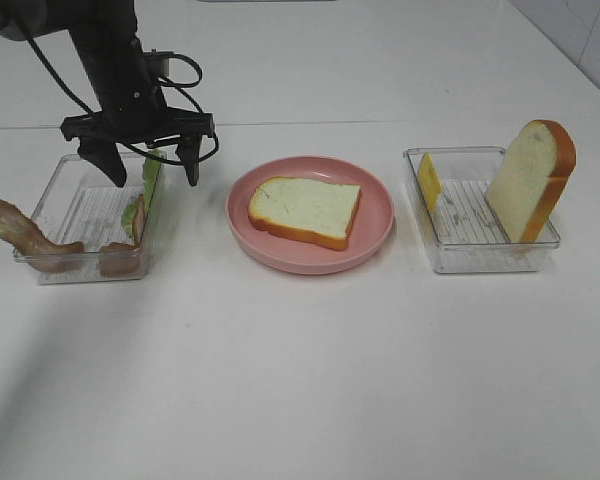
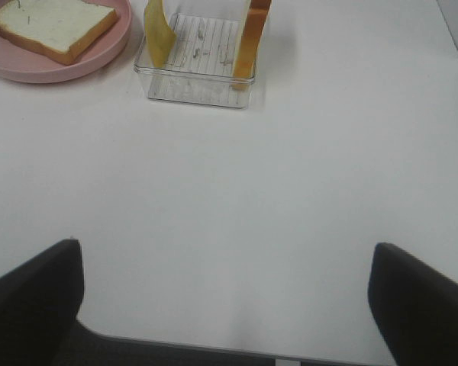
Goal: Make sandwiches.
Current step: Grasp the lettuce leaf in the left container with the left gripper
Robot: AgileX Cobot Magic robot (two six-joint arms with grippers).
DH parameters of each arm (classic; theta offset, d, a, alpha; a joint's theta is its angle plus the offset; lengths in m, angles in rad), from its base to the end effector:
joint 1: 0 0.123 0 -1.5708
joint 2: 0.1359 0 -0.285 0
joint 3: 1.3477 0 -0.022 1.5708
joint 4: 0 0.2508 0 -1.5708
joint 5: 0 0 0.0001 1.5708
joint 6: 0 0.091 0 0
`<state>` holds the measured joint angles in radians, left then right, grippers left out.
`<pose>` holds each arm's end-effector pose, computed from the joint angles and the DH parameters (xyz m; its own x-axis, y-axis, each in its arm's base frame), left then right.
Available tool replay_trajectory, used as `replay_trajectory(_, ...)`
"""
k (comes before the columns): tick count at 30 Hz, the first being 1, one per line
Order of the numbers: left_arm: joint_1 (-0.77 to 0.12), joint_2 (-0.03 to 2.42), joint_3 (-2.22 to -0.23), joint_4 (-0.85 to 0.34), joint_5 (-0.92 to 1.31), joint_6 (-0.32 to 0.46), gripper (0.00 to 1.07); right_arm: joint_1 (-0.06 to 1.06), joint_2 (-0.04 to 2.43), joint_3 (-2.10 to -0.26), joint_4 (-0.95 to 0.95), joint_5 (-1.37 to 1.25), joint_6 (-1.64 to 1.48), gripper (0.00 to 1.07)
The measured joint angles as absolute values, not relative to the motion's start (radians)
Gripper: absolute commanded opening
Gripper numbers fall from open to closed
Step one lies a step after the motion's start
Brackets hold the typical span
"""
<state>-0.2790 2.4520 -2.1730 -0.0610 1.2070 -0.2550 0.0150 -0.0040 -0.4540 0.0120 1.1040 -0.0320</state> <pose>0.4872 -0.1450 0.1571 -0.9887 -0.0005 -0.1499 0.0148 0.9948 -0.1009 -0.0024 0.0009 0.2610 -0.5293 -0.0345 -0.8478 -0.0382 0.9991 -0.0169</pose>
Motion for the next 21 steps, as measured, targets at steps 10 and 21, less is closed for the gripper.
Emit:
replay_trajectory(10, -0.279, 2.452, -2.173, -0.058, 1.209, -0.262, 0.00, 0.015, -0.004, -0.454, 0.012, 1.104, -0.032, 0.99)
replay_trajectory(21, -0.275, 2.452, -2.173, -0.054, 1.214, -0.262, 0.00, 0.015, -0.004, -0.454, 0.012, 1.104, -0.032, 0.99)
